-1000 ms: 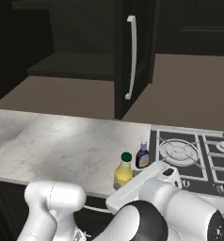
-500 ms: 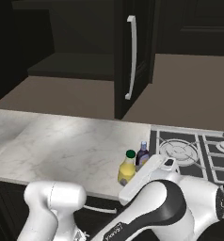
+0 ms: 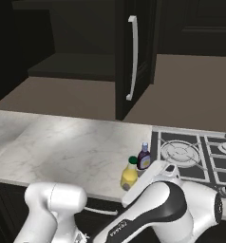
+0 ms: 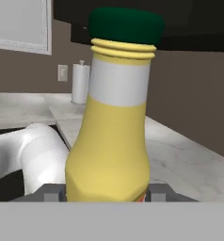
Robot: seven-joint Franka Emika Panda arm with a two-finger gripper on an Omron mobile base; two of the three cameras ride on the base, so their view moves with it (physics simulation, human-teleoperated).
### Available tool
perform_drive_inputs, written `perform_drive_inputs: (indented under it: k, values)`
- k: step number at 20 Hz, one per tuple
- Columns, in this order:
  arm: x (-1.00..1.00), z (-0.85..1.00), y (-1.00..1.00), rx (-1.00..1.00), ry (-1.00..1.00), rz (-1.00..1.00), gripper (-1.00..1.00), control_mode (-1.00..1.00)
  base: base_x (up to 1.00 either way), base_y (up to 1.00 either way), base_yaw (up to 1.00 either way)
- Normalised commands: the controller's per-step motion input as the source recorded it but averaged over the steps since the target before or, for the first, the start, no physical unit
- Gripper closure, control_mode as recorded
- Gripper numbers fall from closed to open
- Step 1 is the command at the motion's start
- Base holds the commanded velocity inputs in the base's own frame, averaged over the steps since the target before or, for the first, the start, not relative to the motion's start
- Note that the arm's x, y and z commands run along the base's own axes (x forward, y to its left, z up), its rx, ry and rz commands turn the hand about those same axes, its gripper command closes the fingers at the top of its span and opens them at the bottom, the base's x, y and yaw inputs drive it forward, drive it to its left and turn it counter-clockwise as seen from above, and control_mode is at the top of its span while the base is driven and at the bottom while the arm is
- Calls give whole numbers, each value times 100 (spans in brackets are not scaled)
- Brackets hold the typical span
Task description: Take 2 condiments from the cabinet and move them on the counter near the stove.Make sure the condiments are lined up with each other, next to each other.
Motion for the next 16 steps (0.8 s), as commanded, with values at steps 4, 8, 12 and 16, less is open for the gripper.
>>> perform_drive_inputs:
  k: [4,8,12,16]
  values:
    - [24,-26,0,0,0,-3,100,-100,0,0,0]
    - [15,-23,0,0,0,-5,100,-100,0,0,0]
    - [21,-19,-2,0,0,-4,100,-100,0,0,0]
    - [31,-18,-1,0,0,-3,100,-100,0,0,0]
